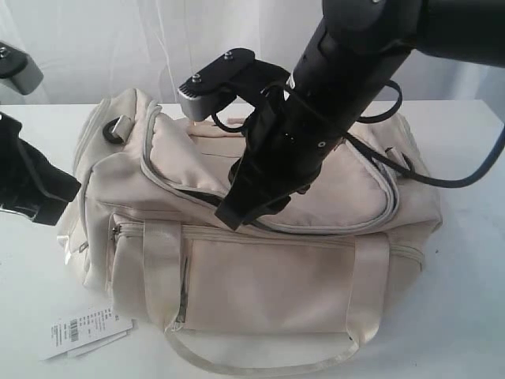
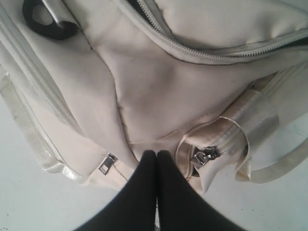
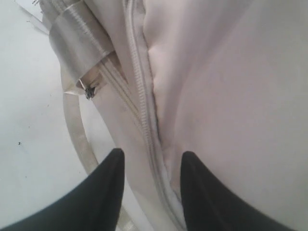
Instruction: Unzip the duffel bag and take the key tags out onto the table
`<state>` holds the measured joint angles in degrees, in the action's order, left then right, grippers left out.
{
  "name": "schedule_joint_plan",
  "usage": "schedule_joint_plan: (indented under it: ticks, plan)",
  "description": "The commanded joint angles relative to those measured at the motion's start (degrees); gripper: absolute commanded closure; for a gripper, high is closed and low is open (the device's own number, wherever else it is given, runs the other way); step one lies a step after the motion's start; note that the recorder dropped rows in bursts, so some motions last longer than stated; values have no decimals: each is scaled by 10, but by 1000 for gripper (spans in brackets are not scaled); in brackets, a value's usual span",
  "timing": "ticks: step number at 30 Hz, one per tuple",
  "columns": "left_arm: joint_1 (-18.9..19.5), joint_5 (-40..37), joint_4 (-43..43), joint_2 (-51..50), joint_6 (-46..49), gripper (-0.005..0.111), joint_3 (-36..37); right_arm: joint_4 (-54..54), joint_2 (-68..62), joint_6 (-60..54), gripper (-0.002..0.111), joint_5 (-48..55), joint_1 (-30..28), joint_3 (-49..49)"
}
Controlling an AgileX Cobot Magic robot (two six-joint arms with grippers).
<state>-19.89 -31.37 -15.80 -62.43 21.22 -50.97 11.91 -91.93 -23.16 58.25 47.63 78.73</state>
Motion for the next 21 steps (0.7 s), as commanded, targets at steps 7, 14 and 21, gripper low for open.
schedule_joint_plan:
  ticks: [7, 14, 21]
  plan:
    - [-2, -3, -22, 4, 1, 107, 4, 0, 3, 3, 71, -7, -3, -2]
    - [-2, -3, -22, 4, 1, 107, 4, 2, 3, 3, 71, -9, -3, -2]
    - [-2, -3, -22, 4, 1, 107, 4, 2, 3, 3, 71, -17, -3, -2]
